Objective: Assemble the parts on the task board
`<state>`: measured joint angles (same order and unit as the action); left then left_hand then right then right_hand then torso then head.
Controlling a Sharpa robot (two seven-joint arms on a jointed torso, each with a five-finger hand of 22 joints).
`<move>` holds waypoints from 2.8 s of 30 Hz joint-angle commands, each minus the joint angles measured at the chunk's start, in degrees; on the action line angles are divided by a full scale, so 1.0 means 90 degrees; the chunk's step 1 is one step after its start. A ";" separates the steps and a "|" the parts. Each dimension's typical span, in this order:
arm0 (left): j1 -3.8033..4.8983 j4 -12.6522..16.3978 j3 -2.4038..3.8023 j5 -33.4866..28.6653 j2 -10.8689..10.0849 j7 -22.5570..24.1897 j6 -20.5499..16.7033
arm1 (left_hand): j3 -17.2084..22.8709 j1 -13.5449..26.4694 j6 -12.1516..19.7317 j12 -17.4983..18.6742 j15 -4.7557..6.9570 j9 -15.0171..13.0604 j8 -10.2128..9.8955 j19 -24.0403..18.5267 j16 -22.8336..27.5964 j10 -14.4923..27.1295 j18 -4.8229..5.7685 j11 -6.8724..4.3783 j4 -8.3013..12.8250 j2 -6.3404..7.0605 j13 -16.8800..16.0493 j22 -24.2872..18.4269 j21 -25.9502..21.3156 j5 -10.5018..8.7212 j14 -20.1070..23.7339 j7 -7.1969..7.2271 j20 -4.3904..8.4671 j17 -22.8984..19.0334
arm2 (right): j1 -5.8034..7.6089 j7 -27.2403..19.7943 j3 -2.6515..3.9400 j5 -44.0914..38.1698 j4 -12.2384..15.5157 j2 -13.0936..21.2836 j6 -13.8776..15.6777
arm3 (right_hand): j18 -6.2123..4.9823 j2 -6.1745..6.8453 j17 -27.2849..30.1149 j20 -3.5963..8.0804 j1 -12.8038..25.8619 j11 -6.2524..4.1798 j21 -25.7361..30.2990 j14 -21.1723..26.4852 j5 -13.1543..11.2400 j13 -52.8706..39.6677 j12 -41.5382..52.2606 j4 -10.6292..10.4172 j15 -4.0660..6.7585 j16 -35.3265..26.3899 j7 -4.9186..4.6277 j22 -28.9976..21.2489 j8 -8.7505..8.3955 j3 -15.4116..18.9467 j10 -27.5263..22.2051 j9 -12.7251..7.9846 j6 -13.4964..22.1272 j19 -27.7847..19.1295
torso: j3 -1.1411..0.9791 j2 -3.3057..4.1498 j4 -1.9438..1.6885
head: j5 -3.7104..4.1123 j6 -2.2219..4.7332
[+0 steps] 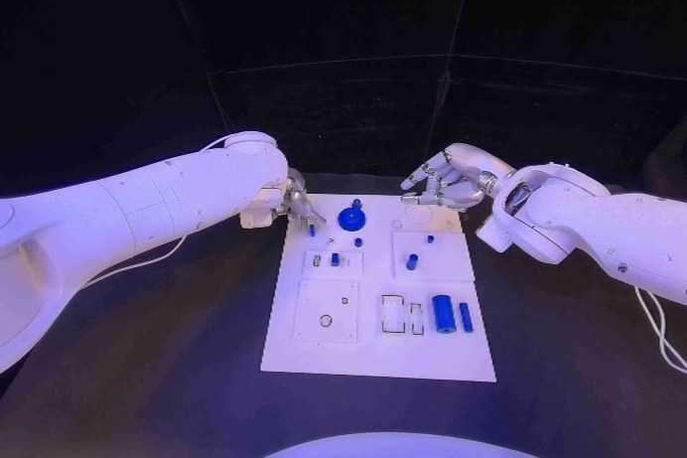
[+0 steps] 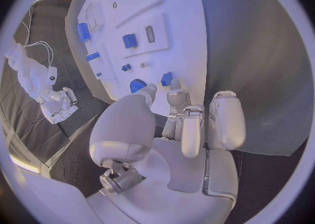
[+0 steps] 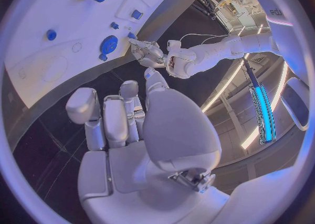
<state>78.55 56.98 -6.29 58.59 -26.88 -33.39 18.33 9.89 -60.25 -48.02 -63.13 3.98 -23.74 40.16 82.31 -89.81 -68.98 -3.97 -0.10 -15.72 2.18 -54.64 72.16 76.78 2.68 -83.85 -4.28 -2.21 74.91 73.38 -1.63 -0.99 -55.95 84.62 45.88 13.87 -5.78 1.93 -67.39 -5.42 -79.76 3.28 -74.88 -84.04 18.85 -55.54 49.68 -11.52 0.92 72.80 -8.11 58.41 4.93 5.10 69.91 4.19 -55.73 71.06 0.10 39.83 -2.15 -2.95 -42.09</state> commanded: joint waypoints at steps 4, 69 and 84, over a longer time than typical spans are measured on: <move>-0.0002 -0.0012 0.0002 0.0044 0.0001 0.0090 0.0114 | -0.0025 -0.0080 -0.0058 -0.0028 -0.0038 0.0009 -0.0030 0.0021 -0.0021 -0.0025 -0.0003 0.0011 0.0023 -0.0023 -0.0005 0.0020 0.0014 0.0017 -0.0683 0.0019 -0.0041 0.1677 | 0.0011 -0.0051 0.0004 -0.0010 0.0018 0.0002 -0.0031 | -0.0073 -0.0036 0.0006 0.0014 0.0011 -0.0011 0.0030 -0.0110 0.0022 0.0007 -0.0026 -0.0004 0.0017 -0.0029 -0.0013 -0.0006 0.0029 0.0024 -0.0037 -0.0003 0.0021 -0.0052 | 0.0001 -0.0001 0.0000 | 0.0011 -0.0014; -0.0342 0.2516 -0.0018 -0.0006 -0.1616 0.0930 -0.2332 | 0.2296 -0.1394 -0.0254 -0.0044 0.0082 0.0087 0.0102 0.0133 -0.0021 -0.0454 0.0046 -0.0142 0.1565 -0.0008 -0.0072 0.0311 0.0165 0.0021 -0.0683 0.0167 0.0072 0.1677 | 0.0012 -0.0059 0.0004 -0.0010 -0.0040 0.0039 -0.0043 | -0.0074 -0.0056 0.0005 0.0014 -0.0004 -0.0012 0.0040 -0.0112 0.0033 0.0005 -0.0019 -0.0009 0.0018 -0.0035 -0.0013 -0.0014 0.0033 0.0033 -0.0037 -0.0002 0.0023 -0.0051 | 0.0009 -0.0033 -0.0082 | -0.0005 -0.0063; -0.0543 0.2794 -0.0020 0.0039 -0.1741 0.0849 -0.2199 | 0.2374 -0.1366 -0.0263 -0.0051 0.0086 0.0084 0.0112 0.0137 -0.0021 -0.0476 0.0046 -0.0145 0.1577 0.0022 -0.0080 0.0317 0.0167 0.0022 -0.0683 0.0169 0.0076 0.1677 | 0.0011 -0.0068 0.0003 -0.0010 -0.0073 0.0011 -0.0063 | -0.0074 -0.0056 0.0005 0.0014 -0.0004 -0.0012 0.0040 -0.0112 0.0033 0.0005 -0.0019 -0.0009 0.0018 -0.0035 -0.0013 -0.0014 0.0033 0.0033 -0.0037 -0.0002 0.0023 -0.0051 | 0.0001 -0.0024 -0.0075 | -0.0001 -0.0100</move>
<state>73.65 81.96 -6.50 58.40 -42.51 -26.37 -1.78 25.10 -71.85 -50.31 -63.34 4.41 -22.92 40.87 83.06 -89.81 -73.02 -3.96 -1.43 -7.34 2.37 -55.28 74.91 77.89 2.68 -83.85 -2.88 -1.46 74.91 73.38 -1.71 -1.00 -55.96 83.92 46.04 13.69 -5.78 1.94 -67.39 -5.42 -79.76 3.27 -74.88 -84.04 18.84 -55.55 49.68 -11.52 0.92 72.81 -8.11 58.38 4.93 5.09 69.91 4.19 -55.73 71.06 0.13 39.59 -2.77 -2.98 -42.98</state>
